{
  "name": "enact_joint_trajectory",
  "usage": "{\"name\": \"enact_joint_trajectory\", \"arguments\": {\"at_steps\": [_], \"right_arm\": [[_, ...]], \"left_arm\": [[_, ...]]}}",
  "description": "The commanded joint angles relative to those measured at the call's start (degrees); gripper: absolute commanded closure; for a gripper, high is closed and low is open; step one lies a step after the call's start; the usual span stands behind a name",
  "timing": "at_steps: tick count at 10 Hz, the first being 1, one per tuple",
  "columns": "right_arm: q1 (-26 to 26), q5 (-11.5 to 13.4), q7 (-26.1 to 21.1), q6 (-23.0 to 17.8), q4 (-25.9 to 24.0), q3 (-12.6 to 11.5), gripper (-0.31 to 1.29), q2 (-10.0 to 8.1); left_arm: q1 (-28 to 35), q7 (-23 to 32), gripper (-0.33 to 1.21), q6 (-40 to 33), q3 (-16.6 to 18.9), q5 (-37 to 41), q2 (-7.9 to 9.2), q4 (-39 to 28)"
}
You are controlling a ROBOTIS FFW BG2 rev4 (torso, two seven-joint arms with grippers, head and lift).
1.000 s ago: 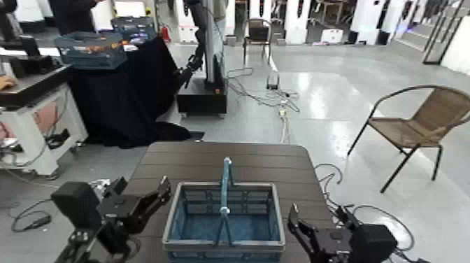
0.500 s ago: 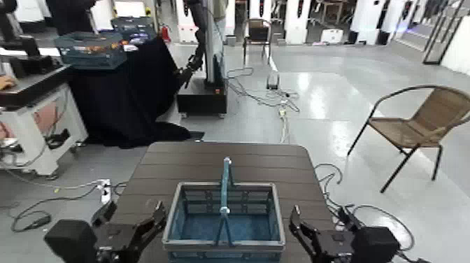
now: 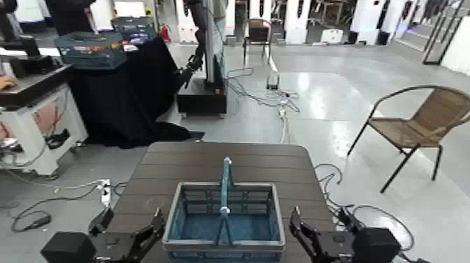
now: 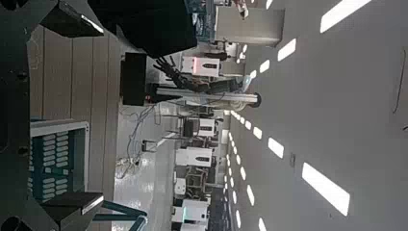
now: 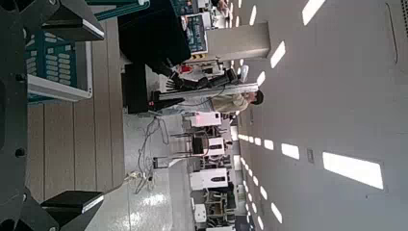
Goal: Place the crate on the table.
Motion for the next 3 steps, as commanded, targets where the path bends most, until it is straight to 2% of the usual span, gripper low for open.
{"name": "enact_joint_trajectory", "arguments": {"at_steps": [1, 3], "right_arm": [[0.0, 0.0, 0.0, 0.1, 0.0, 0.0, 0.13, 0.0], [-0.1, 0.0, 0.0, 0.1, 0.1, 0.0, 0.13, 0.09]], "left_arm": [[0.0, 0.0, 0.09, -0.1, 0.1, -0.1, -0.03, -0.1], [0.0, 0.0, 0.09, 0.0, -0.1, -0.1, -0.03, -0.1]]}}
